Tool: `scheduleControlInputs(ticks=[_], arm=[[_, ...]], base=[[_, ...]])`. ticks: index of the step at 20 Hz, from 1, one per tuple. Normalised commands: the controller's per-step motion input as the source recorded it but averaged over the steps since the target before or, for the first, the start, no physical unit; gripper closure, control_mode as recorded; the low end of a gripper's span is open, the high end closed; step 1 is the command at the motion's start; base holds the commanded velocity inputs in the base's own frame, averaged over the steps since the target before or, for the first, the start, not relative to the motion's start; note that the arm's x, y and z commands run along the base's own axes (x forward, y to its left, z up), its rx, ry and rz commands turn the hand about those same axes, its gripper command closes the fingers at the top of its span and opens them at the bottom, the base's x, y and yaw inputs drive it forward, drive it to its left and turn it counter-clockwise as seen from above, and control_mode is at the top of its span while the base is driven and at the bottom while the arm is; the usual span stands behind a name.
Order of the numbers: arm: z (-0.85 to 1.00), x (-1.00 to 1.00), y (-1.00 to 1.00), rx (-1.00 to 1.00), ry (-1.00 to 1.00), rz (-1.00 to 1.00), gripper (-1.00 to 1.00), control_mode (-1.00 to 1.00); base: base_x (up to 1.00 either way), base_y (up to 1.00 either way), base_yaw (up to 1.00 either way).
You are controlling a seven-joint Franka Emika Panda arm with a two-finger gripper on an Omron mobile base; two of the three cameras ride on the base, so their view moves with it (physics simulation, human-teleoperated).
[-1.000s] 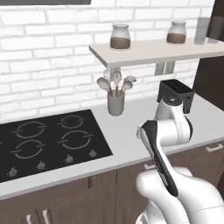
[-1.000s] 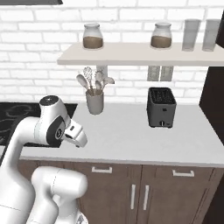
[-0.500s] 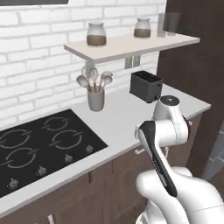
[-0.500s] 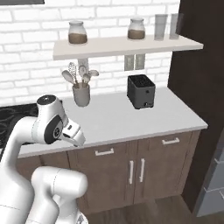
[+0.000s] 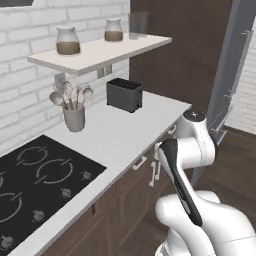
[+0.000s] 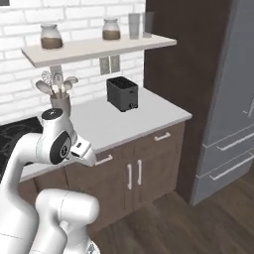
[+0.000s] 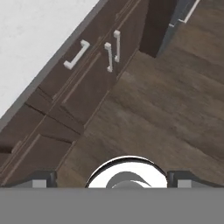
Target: Take a straw from the drawer in front and place it inside the glass cup on the dining counter.
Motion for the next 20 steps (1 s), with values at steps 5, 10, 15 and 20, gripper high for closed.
scheduleControlInputs(ticks=[5, 10, 15, 20], arm=[[0.0, 0.0, 0.0, 0.0, 0.0, 0.0, -1.0, 1.0], [0.0, 0.0, 0.0, 0.0, 0.0, 0.0, -1.0, 1.0], [0.0, 0.0, 0.0, 0.0, 0.0, 0.0, -1.0, 1.0], [0.0, -0.06, 0.1, 0.0, 0.0, -0.29, -1.0, -1.0]], base=[[-0.54, 0.1, -0.58], [-0.54, 0.07, -0.58], [-0.53, 0.05, -0.57], [-0.09, 0.01, -0.11]])
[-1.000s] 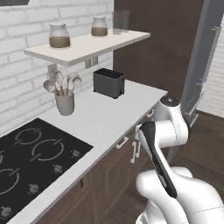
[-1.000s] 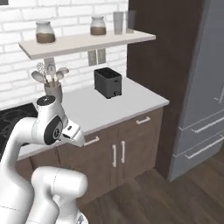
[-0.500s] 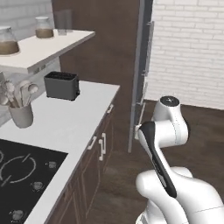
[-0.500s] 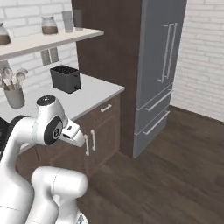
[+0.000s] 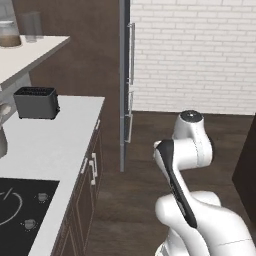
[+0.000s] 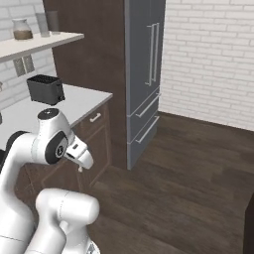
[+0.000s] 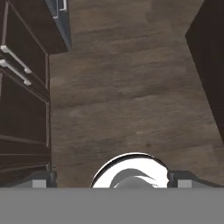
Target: Take a straw from the drawer in front and place it inside the glass cup on the dining counter.
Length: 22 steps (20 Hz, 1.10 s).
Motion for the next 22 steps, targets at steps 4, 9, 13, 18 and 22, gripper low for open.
scheduleControlInputs(ticks=[4, 9, 13, 18, 22], arm=[[0.0, 0.55, 0.03, 0.0, 0.02, -0.02, -1.0, -1.0], [-0.04, 0.9, 0.05, 0.0, 0.25, 0.02, -1.0, -1.0], [-0.17, 0.82, 0.07, 0.14, 0.45, 0.16, -1.0, -1.0], [-0.27, 0.39, 0.26, 0.34, 0.39, 0.21, -1.0, -1.0], [-0.38, 0.25, 0.51, 0.42, 0.26, 0.13, -1.0, -1.0]], base=[[0.0, 0.0, 0.0], [0.0, 0.0, 0.0], [0.0, 0.0, 0.0], [0.0, 0.0, 0.0], [0.0, 0.0, 0.0]])
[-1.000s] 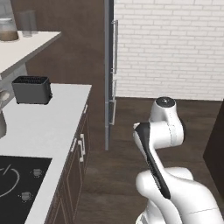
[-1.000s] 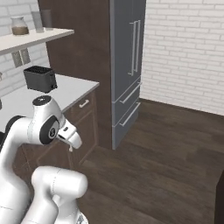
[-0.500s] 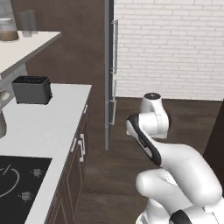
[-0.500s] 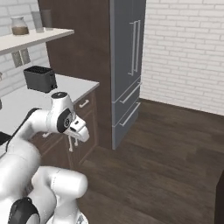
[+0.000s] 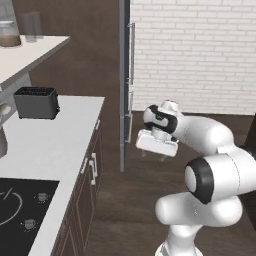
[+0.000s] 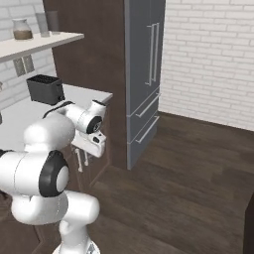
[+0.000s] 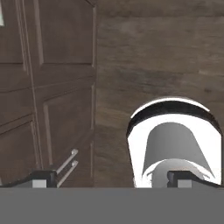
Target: Take a straw from the drawer in front and place it inside the glass cup on the dining counter.
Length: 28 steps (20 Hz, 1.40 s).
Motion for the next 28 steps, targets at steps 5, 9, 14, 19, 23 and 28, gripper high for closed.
scheduleControlInputs(ticks=[5, 9, 14, 19, 23, 28], arm=[[-0.45, -0.01, 0.57, 0.45, 0.03, 0.04, -1.0, -1.0], [-0.56, -0.06, 0.47, 0.22, -0.22, 0.0, -1.0, -1.0], [-0.53, 0.0, 0.44, 0.08, -0.34, 0.0, -1.0, -1.0], [-0.22, 0.2, 0.43, 0.04, -0.23, 0.0, -1.0, -1.0], [-0.03, 0.24, 0.38, 0.11, -0.25, 0.0, -1.0, -1.0], [-0.02, 0.28, 0.09, 0.23, -0.15, 0.0, -1.0, -1.0]], base=[[0.0, 0.0, 0.0], [0.0, 0.0, 0.0], [0.0, 0.0, 0.0], [0.0, 0.0, 0.0], [0.0, 0.0, 0.0], [0.0, 0.0, 0.0]])
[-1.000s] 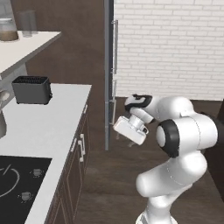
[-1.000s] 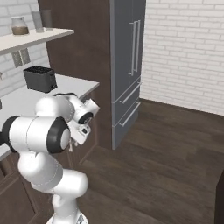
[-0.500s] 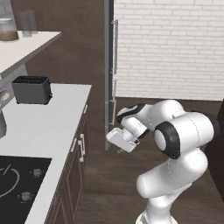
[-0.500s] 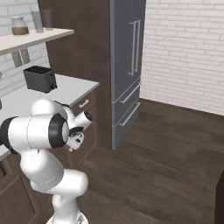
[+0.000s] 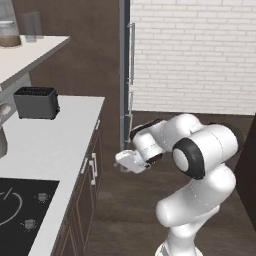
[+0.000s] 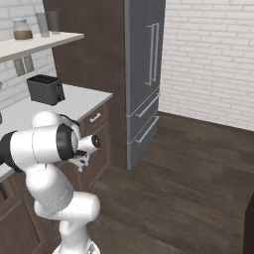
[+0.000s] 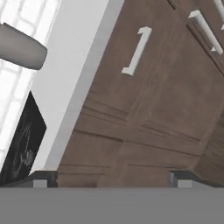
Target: Take a straw from the drawer in front and place it inside the glass cup on the dining counter.
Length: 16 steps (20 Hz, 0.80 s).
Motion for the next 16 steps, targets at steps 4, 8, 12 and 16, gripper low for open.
scheduleControlInputs(ticks=[4, 8, 12, 16], arm=[[-0.32, 0.47, 0.0, 0.4, 0.0, 0.0, -1.0, -1.0], [-0.34, 0.43, 0.0, 0.35, 0.03, 0.0, -1.0, -1.0], [-0.06, 0.36, 0.21, 0.1, 0.02, -0.04, -1.0, -1.0], [0.0, 0.45, 0.55, 0.0, 0.04, -0.02, -1.0, -1.0]], base=[[0.0, 0.0, 0.0], [0.0, 0.0, 0.0], [0.0, 0.0, 0.0], [0.0, 0.0, 0.0]])
